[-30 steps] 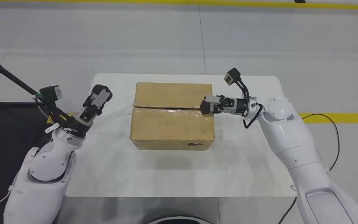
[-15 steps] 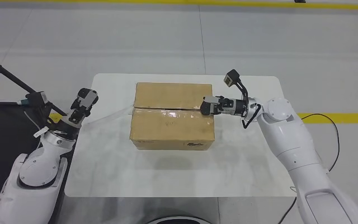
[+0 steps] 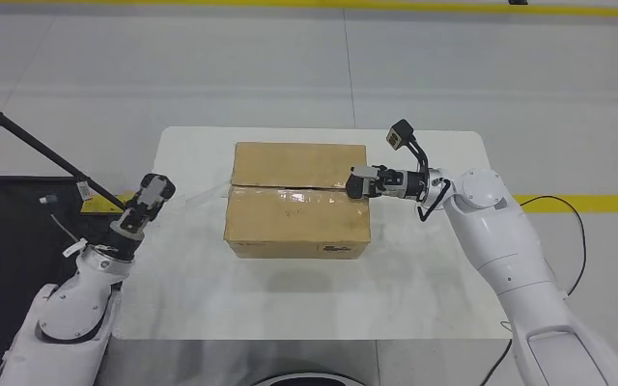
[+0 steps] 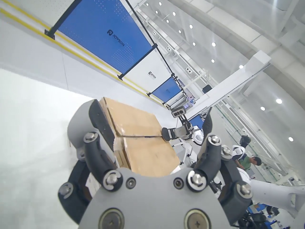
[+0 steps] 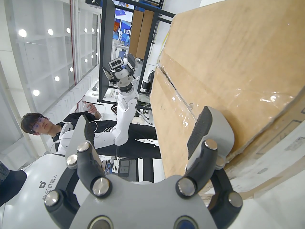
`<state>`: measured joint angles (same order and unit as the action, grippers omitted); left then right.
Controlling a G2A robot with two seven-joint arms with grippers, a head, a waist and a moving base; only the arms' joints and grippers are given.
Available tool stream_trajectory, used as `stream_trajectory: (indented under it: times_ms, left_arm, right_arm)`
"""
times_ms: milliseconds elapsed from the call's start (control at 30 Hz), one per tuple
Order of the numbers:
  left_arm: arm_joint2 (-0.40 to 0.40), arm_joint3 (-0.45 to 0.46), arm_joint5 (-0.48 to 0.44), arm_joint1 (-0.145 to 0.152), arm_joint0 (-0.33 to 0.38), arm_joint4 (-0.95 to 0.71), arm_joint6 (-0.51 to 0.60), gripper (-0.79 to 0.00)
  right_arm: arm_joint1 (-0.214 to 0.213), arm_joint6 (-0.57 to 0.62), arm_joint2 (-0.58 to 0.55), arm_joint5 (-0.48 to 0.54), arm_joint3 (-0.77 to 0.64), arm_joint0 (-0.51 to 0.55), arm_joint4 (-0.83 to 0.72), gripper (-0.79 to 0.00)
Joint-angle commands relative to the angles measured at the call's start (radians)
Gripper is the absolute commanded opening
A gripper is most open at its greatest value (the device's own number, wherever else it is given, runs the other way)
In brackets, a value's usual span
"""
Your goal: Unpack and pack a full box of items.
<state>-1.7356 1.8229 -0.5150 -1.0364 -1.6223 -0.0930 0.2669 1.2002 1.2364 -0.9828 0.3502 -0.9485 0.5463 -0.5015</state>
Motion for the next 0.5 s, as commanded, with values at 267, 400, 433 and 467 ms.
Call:
stream_trajectory:
  times_ms: [267,400,433,467]
  left_arm:
    - [0.08,-0.096,0.037,-0.014,-0.082,-0.023,0.04,0.0]
    - [0.133,-0.168,0.081,-0.021,-0.016,-0.018,0.042,0.0]
    - [0.152,-0.194,0.105,-0.024,0.011,-0.026,0.034,0.0]
    - [0.162,-0.206,0.116,-0.026,0.025,-0.035,0.028,0.0]
  right_arm:
    - [0.0,0.0,0.0,0.0,0.0,0.0,0.0,0.0]
    - [0.0,0.0,0.0,0.0,0.0,0.0,0.0,0.0]
    - [0.0,0.0,0.0,0.0,0.0,0.0,0.0,0.0]
    - [0.0,0.0,0.0,0.0,0.0,0.0,0.0,0.0]
